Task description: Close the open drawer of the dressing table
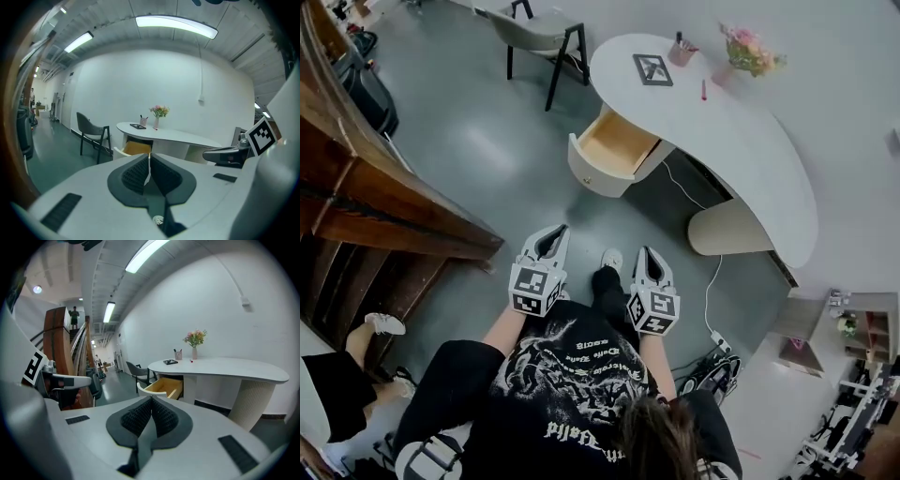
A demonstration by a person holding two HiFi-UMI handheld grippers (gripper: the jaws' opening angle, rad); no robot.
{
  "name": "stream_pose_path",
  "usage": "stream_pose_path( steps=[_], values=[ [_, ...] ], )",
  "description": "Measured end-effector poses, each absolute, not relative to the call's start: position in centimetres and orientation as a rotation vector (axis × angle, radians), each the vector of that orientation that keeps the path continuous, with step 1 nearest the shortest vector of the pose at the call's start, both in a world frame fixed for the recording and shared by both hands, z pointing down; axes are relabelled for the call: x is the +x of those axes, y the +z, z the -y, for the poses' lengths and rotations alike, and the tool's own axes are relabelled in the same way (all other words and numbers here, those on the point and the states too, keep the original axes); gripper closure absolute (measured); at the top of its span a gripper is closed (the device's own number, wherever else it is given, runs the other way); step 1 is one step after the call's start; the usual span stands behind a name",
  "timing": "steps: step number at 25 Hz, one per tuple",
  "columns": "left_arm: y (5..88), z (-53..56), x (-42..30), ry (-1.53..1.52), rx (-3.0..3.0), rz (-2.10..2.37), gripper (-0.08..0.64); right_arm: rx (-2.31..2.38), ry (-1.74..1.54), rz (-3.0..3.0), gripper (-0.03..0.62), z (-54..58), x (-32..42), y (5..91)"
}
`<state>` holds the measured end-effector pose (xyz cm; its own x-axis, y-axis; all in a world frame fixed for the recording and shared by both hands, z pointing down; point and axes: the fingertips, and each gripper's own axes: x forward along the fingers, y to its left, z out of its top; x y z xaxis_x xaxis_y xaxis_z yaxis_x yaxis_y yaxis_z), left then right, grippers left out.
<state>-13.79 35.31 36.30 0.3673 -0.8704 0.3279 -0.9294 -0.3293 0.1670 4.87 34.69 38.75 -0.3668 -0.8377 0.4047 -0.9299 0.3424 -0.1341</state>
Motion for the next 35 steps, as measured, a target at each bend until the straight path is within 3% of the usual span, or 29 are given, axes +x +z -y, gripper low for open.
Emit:
stream_pose_path(
  steps=[35],
  values=[
    [42.4,-17.7,-10.2,0.344,1.797,1.886,0.535,1.066,0.546,2.523,0.566,-8.5,6.4,42.8]
  ],
)
